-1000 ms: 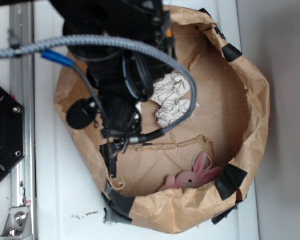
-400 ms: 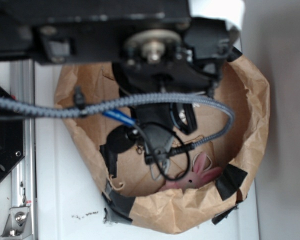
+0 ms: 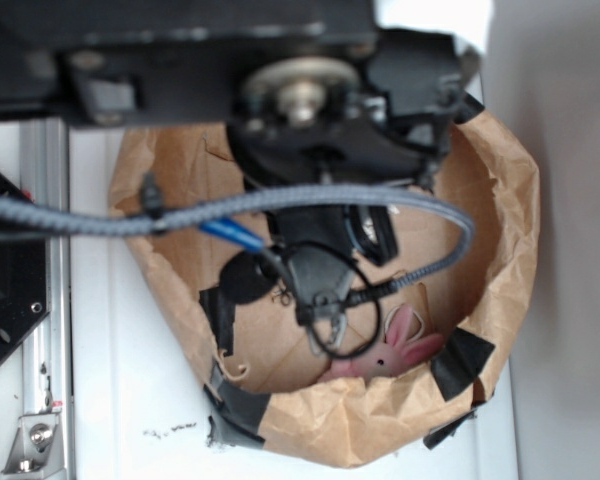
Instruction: Grab the silver keys.
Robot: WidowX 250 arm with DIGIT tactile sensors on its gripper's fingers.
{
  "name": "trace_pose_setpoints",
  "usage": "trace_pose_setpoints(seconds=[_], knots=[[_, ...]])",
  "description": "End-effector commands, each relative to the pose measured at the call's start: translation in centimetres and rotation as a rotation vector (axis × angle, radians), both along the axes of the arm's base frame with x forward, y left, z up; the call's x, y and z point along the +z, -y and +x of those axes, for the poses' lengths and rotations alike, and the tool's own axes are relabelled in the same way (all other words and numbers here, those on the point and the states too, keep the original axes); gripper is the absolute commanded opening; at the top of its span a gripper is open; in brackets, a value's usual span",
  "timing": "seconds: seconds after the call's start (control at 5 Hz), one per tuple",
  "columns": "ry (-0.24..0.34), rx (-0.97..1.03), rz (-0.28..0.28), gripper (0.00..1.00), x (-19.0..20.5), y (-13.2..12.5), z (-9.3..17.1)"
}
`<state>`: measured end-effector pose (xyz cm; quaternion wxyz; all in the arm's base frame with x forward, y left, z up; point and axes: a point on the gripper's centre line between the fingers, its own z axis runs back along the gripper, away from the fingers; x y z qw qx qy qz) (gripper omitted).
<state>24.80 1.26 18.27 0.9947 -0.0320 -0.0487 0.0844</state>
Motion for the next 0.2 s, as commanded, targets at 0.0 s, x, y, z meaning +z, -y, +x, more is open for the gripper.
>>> trace_pose_setpoints(seconds=[0.0], knots=[[0.065, -0.003, -0.012, 0.0, 0.14, -0.3, 0.17]])
